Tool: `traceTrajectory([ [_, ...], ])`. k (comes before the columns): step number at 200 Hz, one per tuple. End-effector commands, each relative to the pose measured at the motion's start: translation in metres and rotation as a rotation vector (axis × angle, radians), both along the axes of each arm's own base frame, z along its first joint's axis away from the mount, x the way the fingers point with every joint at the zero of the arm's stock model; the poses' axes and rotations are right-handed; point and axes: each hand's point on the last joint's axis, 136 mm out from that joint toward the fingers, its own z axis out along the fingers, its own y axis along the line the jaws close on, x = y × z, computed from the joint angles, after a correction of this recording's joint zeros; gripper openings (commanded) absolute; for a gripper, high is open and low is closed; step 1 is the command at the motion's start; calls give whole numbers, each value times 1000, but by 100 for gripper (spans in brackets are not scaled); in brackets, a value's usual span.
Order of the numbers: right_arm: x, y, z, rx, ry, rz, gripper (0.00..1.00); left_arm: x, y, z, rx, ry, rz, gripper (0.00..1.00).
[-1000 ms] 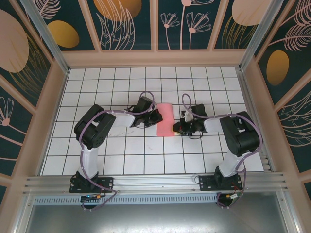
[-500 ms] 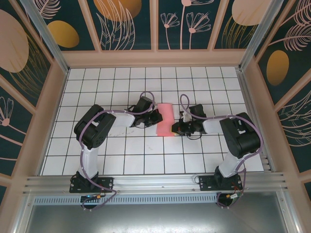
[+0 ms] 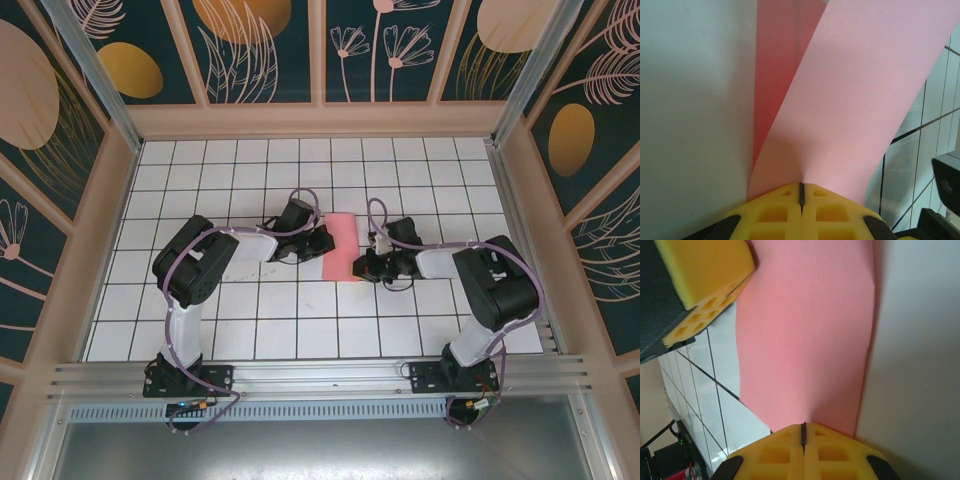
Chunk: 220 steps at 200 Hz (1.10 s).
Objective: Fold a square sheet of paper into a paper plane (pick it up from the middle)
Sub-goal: Fold the square sheet of paper in half at the center of the table.
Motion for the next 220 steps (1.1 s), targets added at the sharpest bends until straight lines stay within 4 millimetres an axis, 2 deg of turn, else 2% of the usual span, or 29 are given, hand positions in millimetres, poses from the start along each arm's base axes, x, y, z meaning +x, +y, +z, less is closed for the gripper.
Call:
traceTrajectory([
  [1, -4, 8, 20, 59, -20, 21, 0, -27, 18, -48, 115, 125, -23, 0],
  [15, -5, 9, 19, 62, -22, 25, 0, -28, 17, -49, 113, 127, -24, 0],
  [51, -20, -8, -22, -53, 71, -11, 0, -28, 17, -48, 110, 126, -30, 0],
  [86, -35, -16, -42, -128, 120, -33, 0, -30, 18, -49, 120, 123, -43, 0],
  [117, -37, -12, -33, -129, 96, -28, 0, -31, 21, -50, 133, 121, -48, 0],
  [154, -15, 3, 6, -49, 3, -20, 0, -32, 20, -50, 134, 118, -59, 0],
  [182, 1, 13, 24, -5, -42, -20, 0, -32, 20, -51, 136, 119, -66, 0],
  [201, -1, 16, 20, 9, -25, -7, 0, -32, 20, -51, 135, 119, -67, 0],
  [220, -10, 9, 1, -35, 20, -13, 0, -33, 19, -51, 133, 120, -72, 0],
])
